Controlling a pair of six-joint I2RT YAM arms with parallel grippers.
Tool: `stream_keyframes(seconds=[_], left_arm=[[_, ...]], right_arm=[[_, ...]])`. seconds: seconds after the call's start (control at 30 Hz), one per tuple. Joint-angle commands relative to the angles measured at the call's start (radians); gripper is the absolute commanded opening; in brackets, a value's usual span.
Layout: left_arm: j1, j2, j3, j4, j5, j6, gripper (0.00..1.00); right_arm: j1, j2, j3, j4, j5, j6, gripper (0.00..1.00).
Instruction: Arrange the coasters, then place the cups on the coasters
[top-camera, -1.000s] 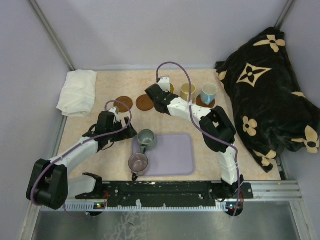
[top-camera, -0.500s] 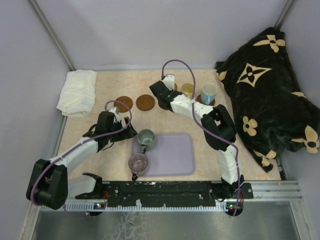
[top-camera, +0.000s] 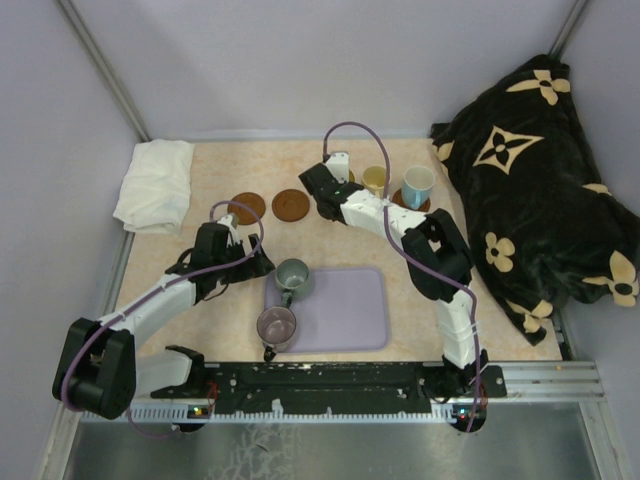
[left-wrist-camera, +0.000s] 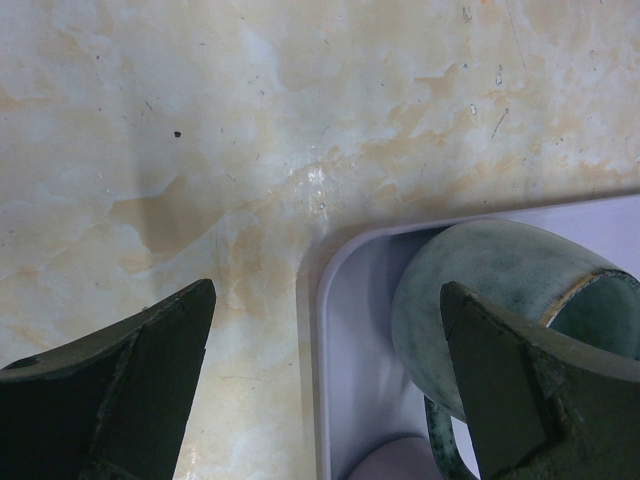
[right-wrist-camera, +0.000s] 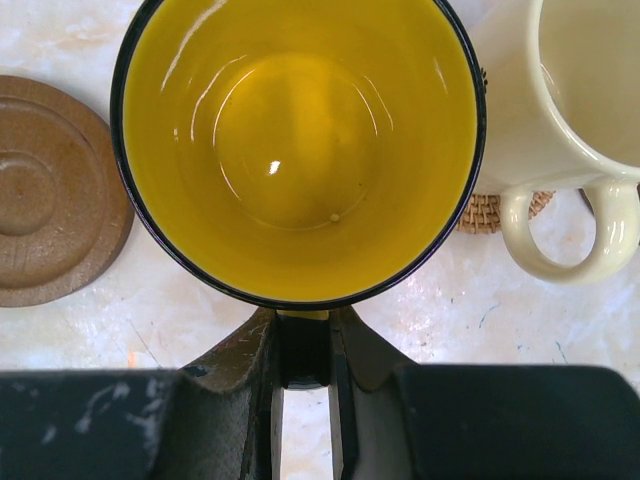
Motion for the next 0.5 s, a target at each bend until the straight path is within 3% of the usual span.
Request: stream_keyframes(seconds=[0.0, 0.47], left_arm=[[-0.003, 0.001, 0.005, 0.013, -0.004, 0.003, 1.00], [-0.003, 0.006, 0.003, 0.016, -0.006, 0.003, 1.00]], right_arm=[[-0.005, -0.013, 0.044, 0.050, 0.022, 0.006, 0.00], [-0.005, 0.014, 0.064, 0.065, 0.005, -0.020, 0.00]])
